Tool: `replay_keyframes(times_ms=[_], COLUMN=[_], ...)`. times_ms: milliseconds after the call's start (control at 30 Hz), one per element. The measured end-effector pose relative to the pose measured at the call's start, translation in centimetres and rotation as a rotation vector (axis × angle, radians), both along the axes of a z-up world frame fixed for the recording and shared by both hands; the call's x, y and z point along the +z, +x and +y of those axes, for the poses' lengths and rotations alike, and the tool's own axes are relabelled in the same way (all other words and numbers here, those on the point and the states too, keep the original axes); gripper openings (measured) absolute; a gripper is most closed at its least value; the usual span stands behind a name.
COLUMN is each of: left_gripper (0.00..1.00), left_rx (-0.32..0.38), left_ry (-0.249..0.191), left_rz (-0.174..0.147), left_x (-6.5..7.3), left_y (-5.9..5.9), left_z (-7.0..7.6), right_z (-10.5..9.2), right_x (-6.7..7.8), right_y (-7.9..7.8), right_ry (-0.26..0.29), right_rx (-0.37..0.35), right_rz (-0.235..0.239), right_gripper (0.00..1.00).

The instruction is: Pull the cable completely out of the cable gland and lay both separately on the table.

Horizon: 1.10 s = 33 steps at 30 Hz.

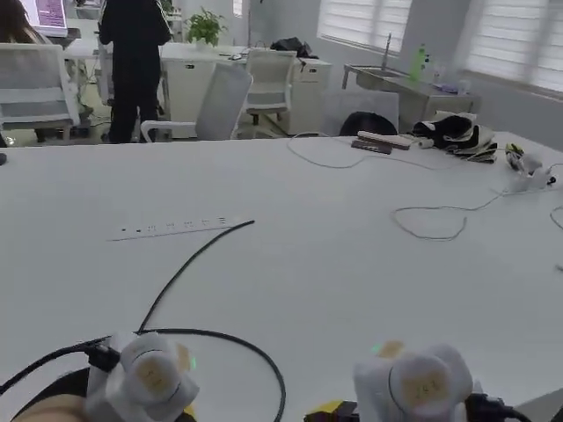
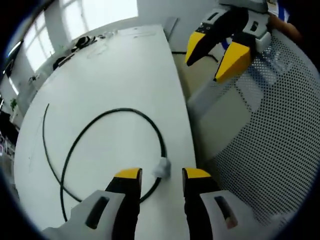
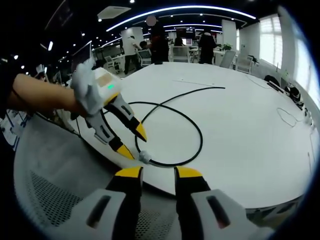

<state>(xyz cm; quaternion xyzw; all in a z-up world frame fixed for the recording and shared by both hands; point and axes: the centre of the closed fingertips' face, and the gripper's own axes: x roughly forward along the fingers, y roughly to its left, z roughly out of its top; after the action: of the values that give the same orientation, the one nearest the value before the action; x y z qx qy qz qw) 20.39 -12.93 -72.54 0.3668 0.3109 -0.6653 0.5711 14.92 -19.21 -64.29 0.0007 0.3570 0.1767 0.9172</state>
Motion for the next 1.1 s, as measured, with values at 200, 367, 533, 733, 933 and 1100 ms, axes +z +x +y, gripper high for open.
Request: replay_keyframes(times_ms=[200,367,533,733,933,1100], left_gripper=[0.32,0.3,0.21,0.16,0.16,0.16], left_rx=[0.006,-0.015,-0.04,0.0,0.056,0.152], left_ry=[0.025,0.059,0.083,0.049,-0.032,-0.135], left_rz=[0.038,0.028,-0.012,0.016,0.042,0.045], left_x=[-1.9,-3.0,-3.6,-2.6,0.8,5.0], left_y=[0.1,0.2,0.9,0.9,1.2,2.7], left_z=[-0.5,-0.1,0.4,0.4,-0.1,0.1], right_z=[-0.1,-0.1,-0.1,-0.2,-0.3,-0.2], right_x=[0.0,0.0,-0.1,-0.1,-0.2,-0.3], right_y=[0.0,0.0,0.0,0.0,0.0,-0.1], right_ry=[0.001,0.003,0.004,0.002,0.001,0.0], right_rx=[-0.002,-0.004,-0.006,-0.007,-0.006,-0.001], right_rz=[0.002,0.003,0.004,0.006,0.007,0.013], right_gripper=[0.25,0.24,0.24,0.24,0.24,0.23])
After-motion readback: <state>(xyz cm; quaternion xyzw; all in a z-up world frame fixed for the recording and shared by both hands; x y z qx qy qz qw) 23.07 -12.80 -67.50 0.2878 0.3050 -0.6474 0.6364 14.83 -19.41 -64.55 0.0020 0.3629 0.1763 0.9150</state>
